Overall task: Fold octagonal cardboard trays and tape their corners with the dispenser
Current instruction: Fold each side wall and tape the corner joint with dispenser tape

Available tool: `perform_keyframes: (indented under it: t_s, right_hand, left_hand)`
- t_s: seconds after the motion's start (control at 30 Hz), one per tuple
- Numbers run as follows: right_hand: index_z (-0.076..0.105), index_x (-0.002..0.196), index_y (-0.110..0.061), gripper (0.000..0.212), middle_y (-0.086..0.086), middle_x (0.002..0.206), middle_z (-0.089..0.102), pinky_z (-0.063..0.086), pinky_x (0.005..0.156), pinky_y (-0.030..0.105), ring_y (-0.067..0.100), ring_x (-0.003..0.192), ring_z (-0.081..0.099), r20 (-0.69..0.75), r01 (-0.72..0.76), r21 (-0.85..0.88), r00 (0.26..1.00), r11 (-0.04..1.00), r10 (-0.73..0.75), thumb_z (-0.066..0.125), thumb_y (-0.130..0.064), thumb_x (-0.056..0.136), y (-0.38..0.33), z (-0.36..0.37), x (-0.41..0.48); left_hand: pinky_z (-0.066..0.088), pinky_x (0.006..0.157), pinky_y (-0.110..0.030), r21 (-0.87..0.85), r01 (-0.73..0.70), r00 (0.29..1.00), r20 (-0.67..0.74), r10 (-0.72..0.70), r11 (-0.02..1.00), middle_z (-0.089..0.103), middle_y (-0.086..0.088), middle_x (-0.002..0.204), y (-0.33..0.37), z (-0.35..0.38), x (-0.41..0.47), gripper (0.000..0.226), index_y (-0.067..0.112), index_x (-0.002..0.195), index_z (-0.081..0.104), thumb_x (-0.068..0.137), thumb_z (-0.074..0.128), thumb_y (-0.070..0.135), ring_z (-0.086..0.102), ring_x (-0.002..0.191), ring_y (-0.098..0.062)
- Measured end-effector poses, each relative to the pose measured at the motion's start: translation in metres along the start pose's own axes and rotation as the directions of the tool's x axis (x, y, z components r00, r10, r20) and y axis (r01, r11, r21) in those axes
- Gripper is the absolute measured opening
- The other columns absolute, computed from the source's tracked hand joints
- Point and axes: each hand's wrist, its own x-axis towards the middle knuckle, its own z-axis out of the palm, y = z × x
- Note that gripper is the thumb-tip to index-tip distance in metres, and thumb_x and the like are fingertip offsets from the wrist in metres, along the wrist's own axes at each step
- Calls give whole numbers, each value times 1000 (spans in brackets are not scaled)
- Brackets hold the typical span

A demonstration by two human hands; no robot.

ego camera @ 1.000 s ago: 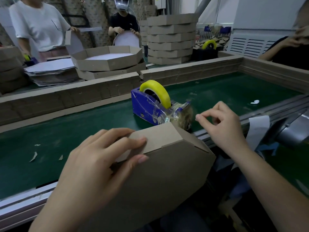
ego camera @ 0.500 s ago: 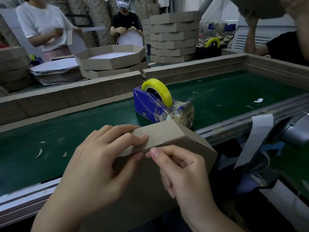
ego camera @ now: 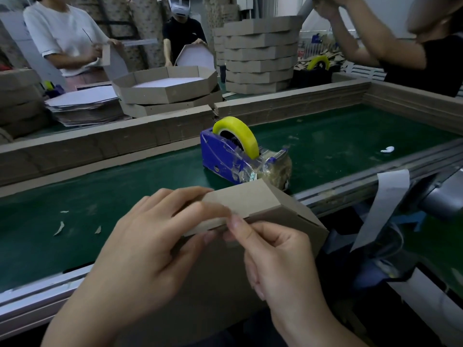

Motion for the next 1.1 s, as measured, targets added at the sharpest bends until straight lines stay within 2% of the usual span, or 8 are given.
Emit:
perform_keyframes:
  t_s: [0.27, 0.43, 0.67, 0.8, 0.9, 1.0, 1.03, 1.1]
  right_hand:
    - [78, 73, -16, 14, -5, 38, 47, 30, 40, 12, 2, 34, 37, 190, -58, -66, 979, 996, 69, 73, -24, 83, -2, -12, 2]
    - [78, 71, -22, 17, -4, 37, 44, 31, 41, 14, 4, 33, 36, 206, -78, -88, 974, 993, 95, 69, -28, 84, -1, -11, 3]
    - [77, 75, -21, 19, 4, 42, 53, 32, 37, 19, 13, 32, 38, 276, -110, -194, 947, 975, 162, 71, -37, 84, -5, -14, 11]
    - [71, 66, -17, 30, 6, 46, 60, 33, 39, 16, 12, 33, 41, 318, -131, -361, 914, 923, 253, 66, -37, 87, -2, -17, 13]
    - [68, 65, -14, 38, -3, 42, 54, 36, 46, 17, 5, 38, 47, 174, 161, -391, 980, 906, -99, 62, -48, 82, 6, -21, 12]
    - [71, 82, -20, 21, -7, 73, 59, 42, 64, 21, 10, 67, 56, -48, 500, -541, 784, 676, -618, 58, -36, 86, 2, -33, 24]
    - [71, 99, -17, 25, -6, 88, 57, 43, 74, 24, 14, 82, 55, -31, 498, -640, 745, 585, -667, 55, -34, 88, -1, -35, 29]
    - [61, 128, -14, 50, -5, 110, 46, 38, 95, 30, 15, 107, 46, 55, 435, -736, 803, 519, -594, 44, -42, 90, -2, -38, 40]
  left_hand:
    - [49, 81, -41, -51, 141, 988, -50, -144, 989, 63, 18, 113, 9, -3, 1, 31, 38, 100, 72, 89, 45, 49, 60, 100, -10]
    - [54, 64, -39, 21, 219, 958, -192, -211, 976, 68, 18, 99, 20, 10, 10, 29, 31, 72, 65, 83, 50, 53, 67, 85, -18]
    - [55, 63, -40, -56, 180, 953, -236, -188, 982, 69, 18, 101, 10, 14, 9, 20, 34, 86, 60, 82, 55, 52, 68, 88, -15]
    - [55, 62, -42, -32, 198, 944, -261, -200, 980, 70, 17, 102, 6, 15, 8, 26, 29, 74, 72, 79, 57, 50, 69, 89, -15]
    - [56, 60, -42, 10, 191, 950, -255, -182, 982, 70, 16, 103, 8, 14, 7, 27, 29, 78, 74, 79, 57, 50, 69, 89, -15]
    - [56, 57, -41, 82, 184, 960, -227, -162, 980, 69, 15, 103, 9, 11, 4, 28, 31, 84, 73, 78, 55, 52, 69, 89, -17]
    - [55, 57, -40, 93, 181, 964, -214, -158, 979, 68, 15, 104, 10, 10, 2, 28, 32, 86, 72, 78, 55, 53, 68, 88, -16]
    - [55, 56, -38, 128, 172, 971, -189, -147, 977, 66, 17, 105, 10, 8, -1, 28, 34, 91, 71, 75, 59, 54, 65, 88, -13]
